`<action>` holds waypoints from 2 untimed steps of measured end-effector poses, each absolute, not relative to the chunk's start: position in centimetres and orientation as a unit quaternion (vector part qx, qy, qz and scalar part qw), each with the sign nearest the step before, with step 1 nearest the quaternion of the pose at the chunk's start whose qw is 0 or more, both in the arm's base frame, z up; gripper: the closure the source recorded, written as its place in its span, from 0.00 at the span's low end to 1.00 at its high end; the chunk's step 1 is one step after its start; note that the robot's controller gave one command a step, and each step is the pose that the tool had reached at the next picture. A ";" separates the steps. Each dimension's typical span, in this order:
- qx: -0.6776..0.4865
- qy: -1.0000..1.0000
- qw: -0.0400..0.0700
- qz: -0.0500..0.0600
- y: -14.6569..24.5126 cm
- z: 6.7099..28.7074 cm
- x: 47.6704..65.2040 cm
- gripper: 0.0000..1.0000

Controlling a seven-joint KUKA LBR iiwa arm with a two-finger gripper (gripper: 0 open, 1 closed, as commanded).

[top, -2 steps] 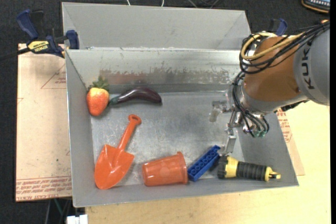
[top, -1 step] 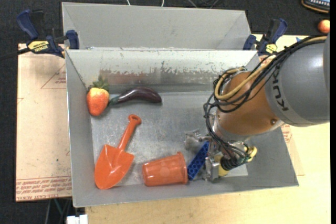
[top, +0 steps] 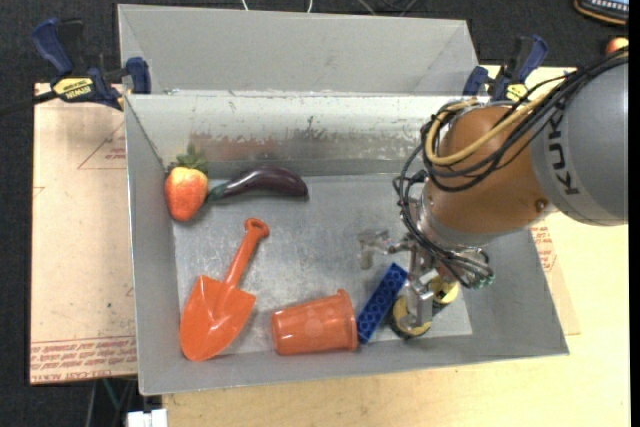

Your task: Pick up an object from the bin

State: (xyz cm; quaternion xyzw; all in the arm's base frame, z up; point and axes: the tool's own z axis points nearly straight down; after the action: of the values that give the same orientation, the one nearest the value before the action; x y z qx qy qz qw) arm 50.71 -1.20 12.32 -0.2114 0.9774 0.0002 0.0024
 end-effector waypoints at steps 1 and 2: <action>-0.218 0.976 0.000 0.003 -1.9 10.0 52.9 0.00; -0.416 0.910 0.000 0.003 -1.6 7.8 52.2 0.00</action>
Offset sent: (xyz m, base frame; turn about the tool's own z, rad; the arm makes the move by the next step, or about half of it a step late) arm 0.0130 -0.0104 -0.0532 -0.4361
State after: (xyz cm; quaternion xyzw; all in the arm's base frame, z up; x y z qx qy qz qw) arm 52.19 -1.63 7.81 -0.4157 0.9095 0.0035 0.0000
